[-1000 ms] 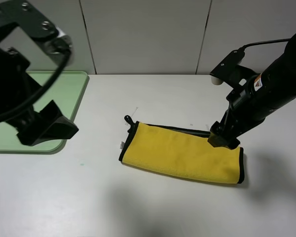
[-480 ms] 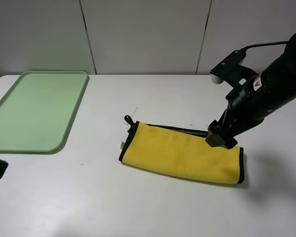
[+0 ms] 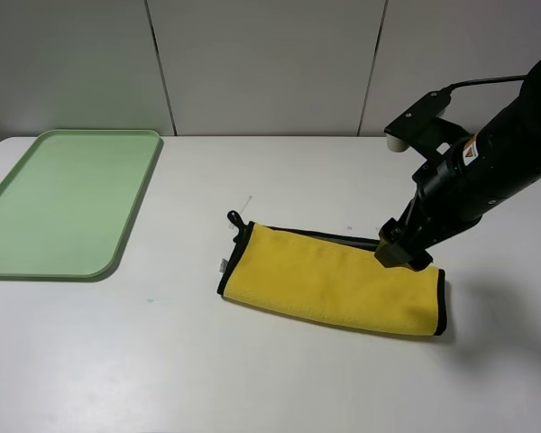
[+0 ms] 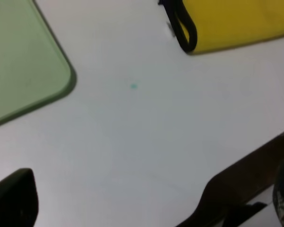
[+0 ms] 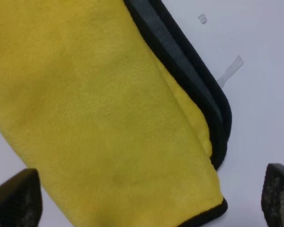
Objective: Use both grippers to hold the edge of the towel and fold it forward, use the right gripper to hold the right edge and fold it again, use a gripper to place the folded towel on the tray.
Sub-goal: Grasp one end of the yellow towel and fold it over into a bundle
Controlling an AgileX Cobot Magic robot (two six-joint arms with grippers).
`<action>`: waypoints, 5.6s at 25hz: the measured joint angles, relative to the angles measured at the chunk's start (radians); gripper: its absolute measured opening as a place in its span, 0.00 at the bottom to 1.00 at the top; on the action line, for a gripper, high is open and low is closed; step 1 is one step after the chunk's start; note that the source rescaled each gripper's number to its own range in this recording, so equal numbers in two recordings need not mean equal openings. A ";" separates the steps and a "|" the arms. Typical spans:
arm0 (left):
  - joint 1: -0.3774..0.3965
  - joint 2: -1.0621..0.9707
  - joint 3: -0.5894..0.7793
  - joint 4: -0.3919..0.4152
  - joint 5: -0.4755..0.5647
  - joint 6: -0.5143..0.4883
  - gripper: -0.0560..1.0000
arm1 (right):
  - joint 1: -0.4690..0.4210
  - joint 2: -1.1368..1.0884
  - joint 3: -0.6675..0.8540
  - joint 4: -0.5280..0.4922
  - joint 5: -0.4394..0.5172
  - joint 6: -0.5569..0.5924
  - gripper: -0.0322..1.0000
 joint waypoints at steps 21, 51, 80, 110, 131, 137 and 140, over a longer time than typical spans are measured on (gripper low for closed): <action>0.004 -0.122 0.088 -0.002 -0.040 -0.043 1.00 | 0.000 0.000 0.000 0.043 -0.021 0.027 1.00; 0.744 -0.183 0.088 -0.002 -0.043 -0.043 1.00 | 0.000 0.000 0.000 -0.148 0.158 0.844 1.00; 0.744 -0.185 0.088 0.000 -0.045 -0.043 1.00 | 0.000 0.403 -0.002 -0.191 -0.007 0.849 1.00; 0.744 -0.185 0.088 0.002 -0.045 -0.043 1.00 | 0.001 0.447 -0.068 -0.217 -0.065 0.811 0.12; 0.744 -0.185 0.088 0.002 -0.045 -0.043 1.00 | 0.000 0.449 -0.467 -0.750 0.284 0.705 0.12; 0.744 -0.185 0.088 0.002 -0.045 -0.043 1.00 | 0.000 0.449 -0.467 -0.784 0.313 0.698 0.12; 0.744 -0.185 0.088 0.002 -0.045 -0.043 1.00 | 0.000 0.449 -0.470 -0.726 0.308 0.698 0.12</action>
